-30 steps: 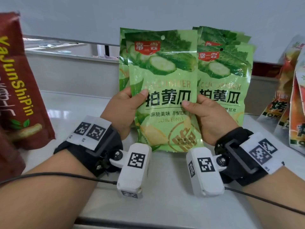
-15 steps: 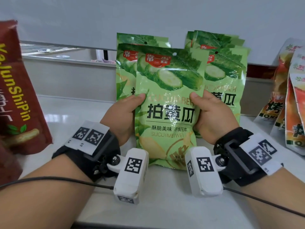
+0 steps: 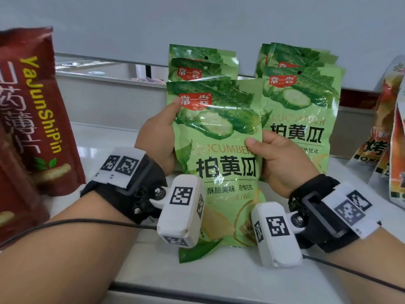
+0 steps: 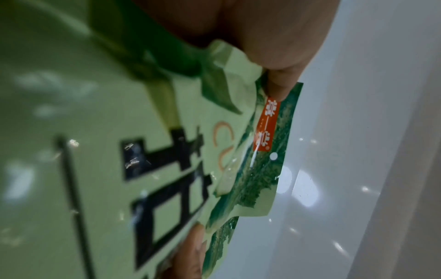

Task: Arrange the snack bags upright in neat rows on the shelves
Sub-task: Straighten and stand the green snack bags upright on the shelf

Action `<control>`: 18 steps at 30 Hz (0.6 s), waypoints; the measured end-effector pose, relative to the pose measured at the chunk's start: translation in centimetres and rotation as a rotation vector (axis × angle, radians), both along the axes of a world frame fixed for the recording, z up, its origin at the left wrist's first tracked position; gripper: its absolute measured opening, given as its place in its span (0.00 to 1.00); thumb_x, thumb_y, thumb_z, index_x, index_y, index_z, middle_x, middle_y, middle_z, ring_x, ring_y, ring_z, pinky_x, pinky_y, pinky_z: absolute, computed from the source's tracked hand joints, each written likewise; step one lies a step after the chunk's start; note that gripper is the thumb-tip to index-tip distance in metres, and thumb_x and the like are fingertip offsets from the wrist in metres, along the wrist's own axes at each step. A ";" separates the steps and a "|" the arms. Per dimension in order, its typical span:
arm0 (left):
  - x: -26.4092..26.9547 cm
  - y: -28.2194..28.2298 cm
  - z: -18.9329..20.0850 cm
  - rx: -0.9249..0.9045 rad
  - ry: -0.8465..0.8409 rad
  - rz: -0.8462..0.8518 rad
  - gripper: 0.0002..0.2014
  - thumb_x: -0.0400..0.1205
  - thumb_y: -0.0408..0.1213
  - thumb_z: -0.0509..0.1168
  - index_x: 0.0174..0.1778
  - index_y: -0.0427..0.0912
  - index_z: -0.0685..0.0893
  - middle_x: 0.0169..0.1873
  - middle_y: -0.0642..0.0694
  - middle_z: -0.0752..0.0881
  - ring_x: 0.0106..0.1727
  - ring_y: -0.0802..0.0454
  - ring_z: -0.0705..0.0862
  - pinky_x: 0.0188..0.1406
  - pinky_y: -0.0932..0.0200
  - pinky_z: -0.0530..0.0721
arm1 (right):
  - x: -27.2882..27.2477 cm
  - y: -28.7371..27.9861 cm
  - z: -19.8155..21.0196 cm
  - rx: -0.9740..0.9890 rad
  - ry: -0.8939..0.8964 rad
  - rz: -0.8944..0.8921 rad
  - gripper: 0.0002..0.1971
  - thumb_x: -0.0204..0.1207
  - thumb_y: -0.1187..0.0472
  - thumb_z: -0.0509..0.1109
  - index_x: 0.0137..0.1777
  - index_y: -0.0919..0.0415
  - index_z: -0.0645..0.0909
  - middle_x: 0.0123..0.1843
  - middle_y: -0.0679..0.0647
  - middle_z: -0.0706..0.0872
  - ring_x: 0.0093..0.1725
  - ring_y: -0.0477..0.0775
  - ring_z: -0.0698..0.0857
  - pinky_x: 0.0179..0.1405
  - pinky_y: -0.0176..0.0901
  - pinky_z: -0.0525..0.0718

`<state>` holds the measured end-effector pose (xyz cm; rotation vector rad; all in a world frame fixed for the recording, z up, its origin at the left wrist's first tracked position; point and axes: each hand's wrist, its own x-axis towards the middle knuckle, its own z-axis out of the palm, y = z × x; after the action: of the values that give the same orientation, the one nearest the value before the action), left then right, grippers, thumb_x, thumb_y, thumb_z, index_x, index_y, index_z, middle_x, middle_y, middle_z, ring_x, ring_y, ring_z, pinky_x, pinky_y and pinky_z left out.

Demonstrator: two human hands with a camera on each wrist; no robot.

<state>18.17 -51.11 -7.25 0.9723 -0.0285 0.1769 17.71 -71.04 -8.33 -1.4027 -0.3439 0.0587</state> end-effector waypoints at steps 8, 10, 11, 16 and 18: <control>-1.2 -1.0 -0.4 0.187 0.032 -0.201 0.14 0.82 0.39 0.60 0.54 0.37 0.87 0.52 0.37 0.90 0.53 0.38 0.88 0.59 0.37 0.83 | 0.5 -0.8 0.4 0.041 0.003 -0.091 0.09 0.79 0.65 0.64 0.44 0.57 0.85 0.39 0.53 0.91 0.37 0.52 0.89 0.39 0.50 0.88; -1.7 -1.3 -0.4 0.230 0.056 -0.226 0.12 0.82 0.35 0.59 0.47 0.34 0.88 0.45 0.37 0.90 0.46 0.41 0.89 0.57 0.42 0.84 | 0.4 -0.8 0.7 0.061 0.009 -0.150 0.06 0.79 0.65 0.65 0.48 0.57 0.83 0.40 0.52 0.91 0.38 0.52 0.88 0.41 0.51 0.88; -1.9 -1.5 -0.3 0.232 0.067 -0.219 0.12 0.83 0.34 0.59 0.49 0.32 0.87 0.47 0.36 0.90 0.47 0.41 0.89 0.57 0.43 0.84 | 0.3 -0.8 0.8 0.066 0.009 -0.202 0.05 0.78 0.65 0.66 0.50 0.57 0.82 0.39 0.51 0.90 0.38 0.51 0.87 0.41 0.50 0.87; -2.5 -1.8 0.2 0.189 0.094 -0.087 0.16 0.85 0.35 0.61 0.63 0.28 0.80 0.57 0.31 0.86 0.53 0.38 0.87 0.59 0.39 0.84 | -0.9 -0.4 2.2 -0.117 -0.195 -0.615 0.11 0.74 0.59 0.73 0.44 0.48 0.72 0.40 0.45 0.77 0.39 0.44 0.78 0.43 0.43 0.78; -2.7 -1.8 0.6 0.186 0.076 -0.049 0.19 0.85 0.36 0.60 0.69 0.29 0.76 0.60 0.32 0.85 0.56 0.38 0.86 0.63 0.37 0.82 | -1.8 0.4 3.1 -0.177 -0.210 -0.541 0.08 0.74 0.57 0.72 0.42 0.48 0.73 0.40 0.45 0.77 0.38 0.44 0.77 0.41 0.41 0.76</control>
<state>15.47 -52.95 -6.60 1.1622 0.0013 0.0929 15.88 -70.67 -5.22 -1.6409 -0.1242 -0.5150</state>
